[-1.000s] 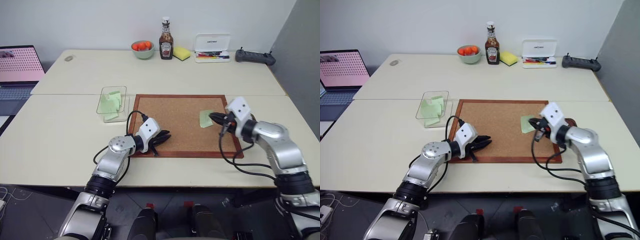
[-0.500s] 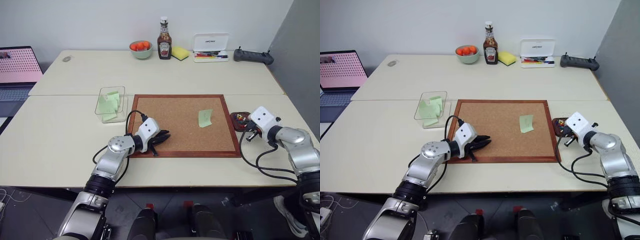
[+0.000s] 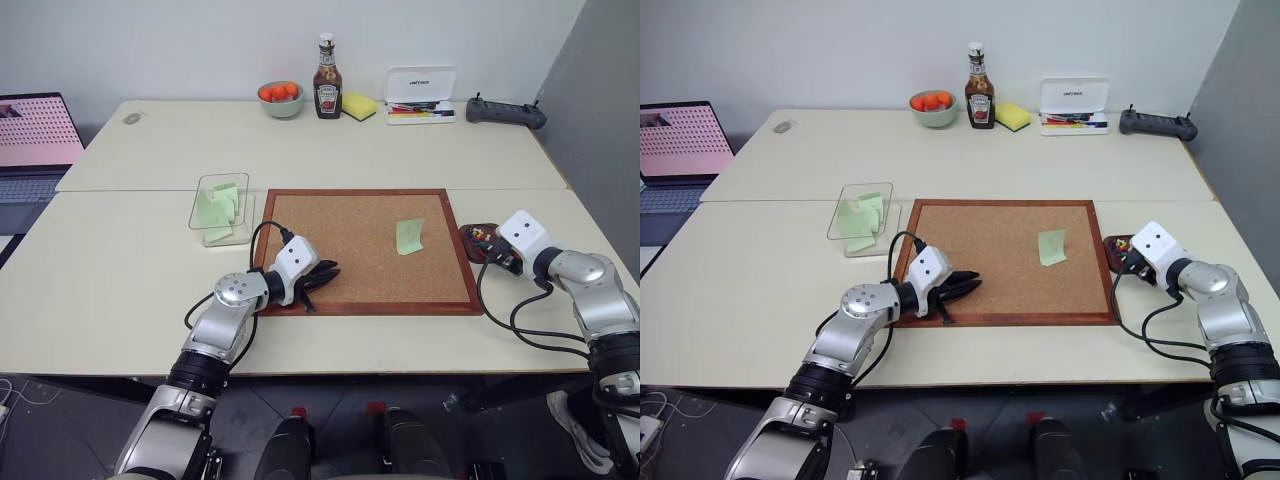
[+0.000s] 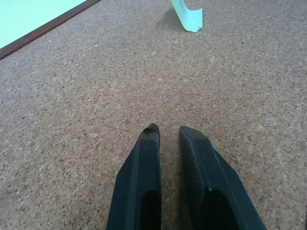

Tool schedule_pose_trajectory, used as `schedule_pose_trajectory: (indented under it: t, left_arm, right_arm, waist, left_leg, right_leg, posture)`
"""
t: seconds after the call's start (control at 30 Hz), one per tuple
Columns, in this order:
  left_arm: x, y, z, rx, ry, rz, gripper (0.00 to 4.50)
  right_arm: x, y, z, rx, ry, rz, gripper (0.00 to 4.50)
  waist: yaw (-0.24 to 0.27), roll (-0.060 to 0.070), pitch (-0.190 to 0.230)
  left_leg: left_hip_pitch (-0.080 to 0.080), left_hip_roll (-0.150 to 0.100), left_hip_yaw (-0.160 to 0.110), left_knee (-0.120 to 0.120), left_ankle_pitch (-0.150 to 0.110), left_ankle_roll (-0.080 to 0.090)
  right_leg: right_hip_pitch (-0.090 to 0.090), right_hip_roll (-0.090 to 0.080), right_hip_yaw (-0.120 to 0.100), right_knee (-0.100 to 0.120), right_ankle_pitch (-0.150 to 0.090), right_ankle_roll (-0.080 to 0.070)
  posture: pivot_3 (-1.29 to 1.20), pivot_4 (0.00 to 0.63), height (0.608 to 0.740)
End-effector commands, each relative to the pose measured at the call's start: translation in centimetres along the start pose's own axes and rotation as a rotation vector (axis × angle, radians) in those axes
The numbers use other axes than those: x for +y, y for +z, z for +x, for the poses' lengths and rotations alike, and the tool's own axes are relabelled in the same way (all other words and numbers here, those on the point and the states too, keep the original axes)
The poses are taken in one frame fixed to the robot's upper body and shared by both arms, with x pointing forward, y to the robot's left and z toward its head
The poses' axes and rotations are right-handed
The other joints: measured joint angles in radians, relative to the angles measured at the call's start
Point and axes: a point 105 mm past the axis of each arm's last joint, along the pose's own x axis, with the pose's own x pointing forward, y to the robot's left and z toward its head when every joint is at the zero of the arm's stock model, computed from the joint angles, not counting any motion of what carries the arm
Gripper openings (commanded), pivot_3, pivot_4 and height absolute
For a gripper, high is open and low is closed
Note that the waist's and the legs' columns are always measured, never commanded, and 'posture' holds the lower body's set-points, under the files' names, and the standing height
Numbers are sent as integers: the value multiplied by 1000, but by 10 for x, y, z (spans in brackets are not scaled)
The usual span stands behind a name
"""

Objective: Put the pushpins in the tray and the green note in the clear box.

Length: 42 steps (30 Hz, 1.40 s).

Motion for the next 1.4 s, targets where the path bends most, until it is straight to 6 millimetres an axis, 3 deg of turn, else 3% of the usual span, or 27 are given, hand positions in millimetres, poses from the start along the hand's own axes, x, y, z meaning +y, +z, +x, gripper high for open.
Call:
schedule_pose_trajectory:
  t: [0.03,0.17,0.4,0.5,0.8,1.07,1.2,1.4]
  left_arm:
    - [0,-3,-2,12,-3,-18,724]
    - [0,-3,-1,15,-3,-15,724]
    - [1,-4,-1,18,3,-13,724]
    - [0,0,-2,8,-5,-31,724]
    - [19,29,-15,-84,66,-28,2169]
    - [22,51,-26,-138,97,4,3809]
    - [17,58,-16,-161,66,-15,4460]
    - [20,64,12,-172,66,-31,4460]
  right_arm:
    - [-19,19,-11,-66,-50,6,3266]
    - [-25,21,-13,-67,-74,-11,3925]
    - [-33,27,-17,-83,-93,-19,3925]
    - [-29,40,-23,-153,-29,20,3925]
    - [10,71,-36,-283,173,64,3965]
    - [25,67,-29,-298,213,104,3965]
    - [29,66,-27,-302,236,105,3965]
    - [37,72,-37,-321,287,118,3965]
  waist:
    - [0,0,0]
    - [0,0,0]
    - [0,0,0]
    - [0,0,0]
    - [1,-1,1]
    - [1,-2,1]
    - [1,-2,1]
    - [3,-2,1]
  left_leg:
    - [0,0,0,0,0,0]
    - [0,0,0,0,0,0]
    - [0,0,0,0,0,0]
    - [0,0,0,0,0,0]
    - [-2,0,-1,0,0,0]
    - [-2,0,-1,0,0,0]
    - [-2,0,-1,0,0,0]
    - [-2,0,-1,1,0,0]
  right_leg:
    - [0,0,0,0,0,0]
    - [0,0,0,0,0,0]
    - [0,0,0,0,0,0]
    - [0,0,0,0,0,0]
    - [-1,0,-1,0,0,0]
    - [-1,0,-1,0,0,0]
    - [-1,0,-1,0,0,0]
    - [-1,0,-1,0,0,0]
  posture:
    - [0,150,740]
    - [0,150,740]
    - [0,150,740]
    - [0,150,740]
    - [0,150,740]
    - [0,150,740]
    - [0,150,740]
    - [0,150,740]
